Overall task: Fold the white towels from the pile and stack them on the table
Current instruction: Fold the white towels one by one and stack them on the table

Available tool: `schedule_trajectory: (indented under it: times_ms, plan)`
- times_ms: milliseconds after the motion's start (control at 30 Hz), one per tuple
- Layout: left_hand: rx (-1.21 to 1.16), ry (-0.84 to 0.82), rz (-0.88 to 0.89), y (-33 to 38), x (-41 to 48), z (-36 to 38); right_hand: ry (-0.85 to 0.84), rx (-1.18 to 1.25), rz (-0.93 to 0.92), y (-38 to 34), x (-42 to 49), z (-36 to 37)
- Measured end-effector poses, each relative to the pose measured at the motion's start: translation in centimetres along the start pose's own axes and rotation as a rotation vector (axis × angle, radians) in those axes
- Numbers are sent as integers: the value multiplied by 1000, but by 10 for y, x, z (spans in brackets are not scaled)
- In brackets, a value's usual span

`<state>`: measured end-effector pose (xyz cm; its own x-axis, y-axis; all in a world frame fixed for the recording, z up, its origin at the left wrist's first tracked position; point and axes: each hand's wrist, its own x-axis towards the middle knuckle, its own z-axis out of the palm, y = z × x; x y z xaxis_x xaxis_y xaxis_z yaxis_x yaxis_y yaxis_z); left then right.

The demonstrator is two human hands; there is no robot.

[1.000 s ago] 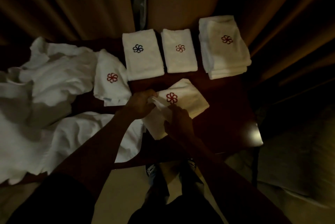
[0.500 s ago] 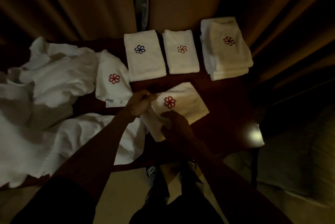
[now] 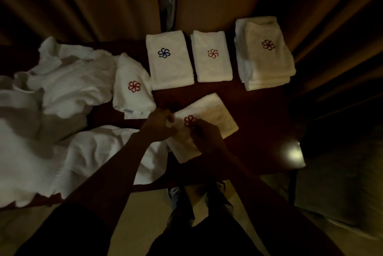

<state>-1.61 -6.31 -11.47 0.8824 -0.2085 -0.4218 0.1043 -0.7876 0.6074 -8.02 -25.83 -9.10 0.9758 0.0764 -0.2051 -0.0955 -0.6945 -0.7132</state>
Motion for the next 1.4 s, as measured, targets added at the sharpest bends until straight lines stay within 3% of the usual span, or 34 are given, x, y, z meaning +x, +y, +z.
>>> schedule_trajectory:
  times_ms: [133, 167, 300, 367, 533, 933, 1167, 1400]
  plan:
    - [216, 26, 93, 13, -2, 1, 352, -140, -63, 13, 4, -10]
    - [247, 20, 114, 17, -1, 3, 355, -243, -66, 17, 5, -12]
    - [296, 71, 232, 31, -7, 30, -88, -505, 127, 37, 6, -11]
    - [354, 65, 230, 26, -9, 50, -144, -526, 140, 45, 6, -9]
    - [425, -11, 118, 22, -17, 58, -159, -529, 111, 59, 6, -8]
    - [517, -59, 148, 6, -16, 60, -201, -566, 27, 78, 4, -9]
    - [500, 116, 224, 29, -16, 64, -104, -570, 24, 72, -2, -25]
    - [400, -19, -16, -1, -19, 65, -135, -615, 68, 77, -10, -14]
